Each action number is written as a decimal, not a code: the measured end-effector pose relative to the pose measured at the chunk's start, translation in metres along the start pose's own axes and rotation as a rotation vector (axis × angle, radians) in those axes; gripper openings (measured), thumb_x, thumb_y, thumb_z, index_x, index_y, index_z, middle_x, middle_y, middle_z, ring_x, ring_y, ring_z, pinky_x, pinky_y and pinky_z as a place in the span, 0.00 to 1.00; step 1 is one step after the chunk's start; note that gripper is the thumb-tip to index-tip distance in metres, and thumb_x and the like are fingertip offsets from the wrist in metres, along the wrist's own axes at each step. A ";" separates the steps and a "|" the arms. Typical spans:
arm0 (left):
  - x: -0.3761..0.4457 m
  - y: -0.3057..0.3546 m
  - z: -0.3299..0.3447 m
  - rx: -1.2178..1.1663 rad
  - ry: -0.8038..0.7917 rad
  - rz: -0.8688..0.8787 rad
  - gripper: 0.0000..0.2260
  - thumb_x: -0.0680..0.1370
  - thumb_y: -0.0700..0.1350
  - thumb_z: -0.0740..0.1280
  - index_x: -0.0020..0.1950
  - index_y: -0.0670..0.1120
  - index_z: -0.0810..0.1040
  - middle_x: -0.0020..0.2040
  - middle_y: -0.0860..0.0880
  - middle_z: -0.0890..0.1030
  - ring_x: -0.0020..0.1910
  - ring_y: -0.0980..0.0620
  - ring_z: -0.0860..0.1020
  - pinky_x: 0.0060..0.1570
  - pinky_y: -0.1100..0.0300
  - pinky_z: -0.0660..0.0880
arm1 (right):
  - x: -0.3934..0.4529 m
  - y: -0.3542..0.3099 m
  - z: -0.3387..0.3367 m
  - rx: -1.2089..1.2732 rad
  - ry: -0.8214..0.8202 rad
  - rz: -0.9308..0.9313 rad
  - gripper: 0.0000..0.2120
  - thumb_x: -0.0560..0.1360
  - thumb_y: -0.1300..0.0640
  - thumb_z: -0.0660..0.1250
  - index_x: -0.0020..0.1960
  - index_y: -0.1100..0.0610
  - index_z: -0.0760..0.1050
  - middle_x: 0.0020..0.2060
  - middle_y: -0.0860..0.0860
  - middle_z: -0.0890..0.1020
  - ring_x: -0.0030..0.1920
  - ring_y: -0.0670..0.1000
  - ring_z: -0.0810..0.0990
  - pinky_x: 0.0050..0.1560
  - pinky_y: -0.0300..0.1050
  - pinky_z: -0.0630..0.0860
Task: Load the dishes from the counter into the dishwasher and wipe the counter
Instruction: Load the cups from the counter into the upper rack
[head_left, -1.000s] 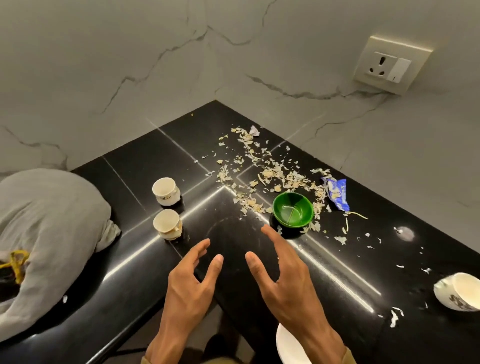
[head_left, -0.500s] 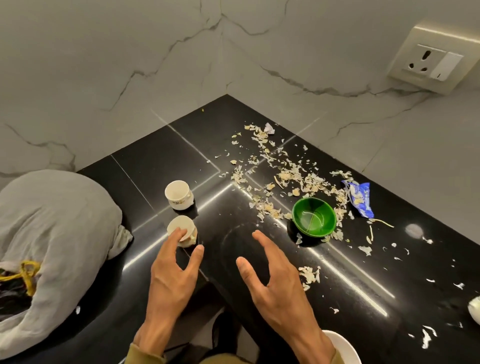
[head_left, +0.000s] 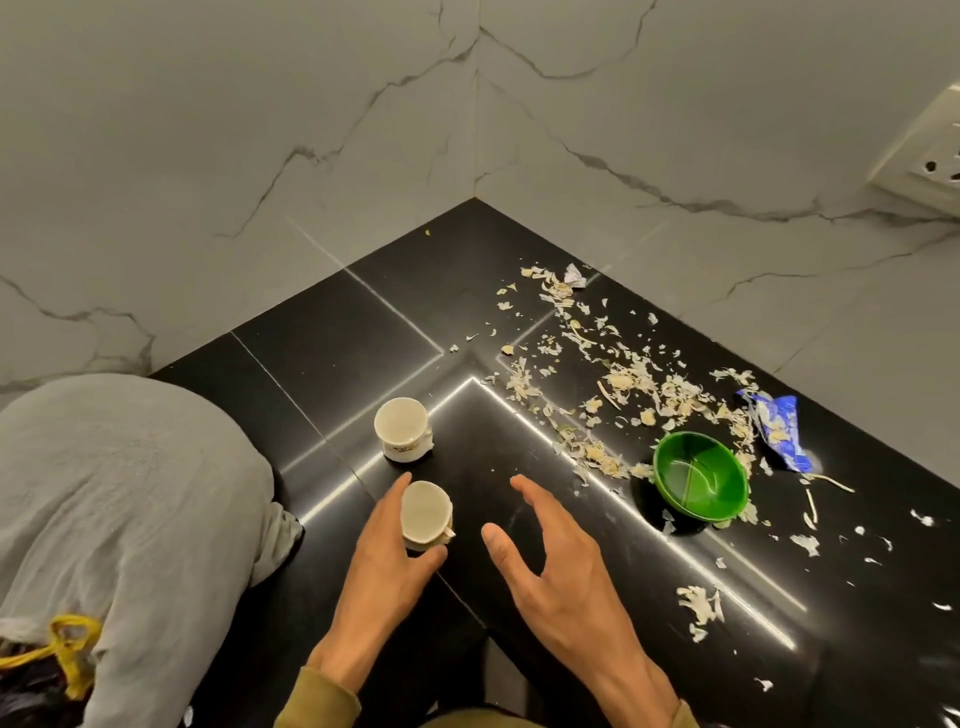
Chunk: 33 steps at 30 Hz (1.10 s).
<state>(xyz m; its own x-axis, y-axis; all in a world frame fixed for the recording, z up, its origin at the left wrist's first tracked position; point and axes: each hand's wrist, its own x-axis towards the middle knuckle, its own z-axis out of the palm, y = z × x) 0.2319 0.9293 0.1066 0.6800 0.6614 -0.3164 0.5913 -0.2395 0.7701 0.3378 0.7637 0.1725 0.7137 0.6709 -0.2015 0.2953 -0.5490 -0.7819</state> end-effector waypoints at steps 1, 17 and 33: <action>0.002 -0.002 0.001 -0.001 -0.007 0.012 0.40 0.71 0.44 0.76 0.78 0.58 0.60 0.75 0.58 0.67 0.74 0.57 0.65 0.70 0.59 0.64 | 0.005 -0.003 0.004 -0.002 -0.005 0.001 0.32 0.76 0.34 0.60 0.77 0.40 0.56 0.74 0.37 0.63 0.70 0.33 0.59 0.68 0.32 0.60; -0.008 -0.018 -0.021 -0.194 0.153 0.022 0.26 0.66 0.48 0.81 0.58 0.60 0.73 0.53 0.61 0.80 0.52 0.65 0.77 0.48 0.68 0.71 | 0.145 -0.038 0.066 -0.169 -0.107 -0.173 0.25 0.74 0.52 0.71 0.66 0.57 0.66 0.61 0.55 0.76 0.59 0.57 0.74 0.57 0.53 0.74; -0.015 -0.027 -0.029 -0.201 0.183 0.006 0.29 0.65 0.49 0.82 0.61 0.57 0.73 0.55 0.57 0.80 0.54 0.60 0.77 0.51 0.62 0.72 | 0.159 -0.007 0.099 -0.016 -0.051 -0.098 0.32 0.67 0.47 0.77 0.62 0.51 0.62 0.57 0.54 0.78 0.57 0.57 0.77 0.54 0.55 0.77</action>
<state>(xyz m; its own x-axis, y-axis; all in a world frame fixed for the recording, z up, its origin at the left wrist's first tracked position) 0.1932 0.9465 0.1067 0.5828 0.7821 -0.2206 0.4775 -0.1100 0.8717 0.3866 0.9235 0.0872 0.6476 0.7462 -0.1544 0.3724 -0.4867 -0.7902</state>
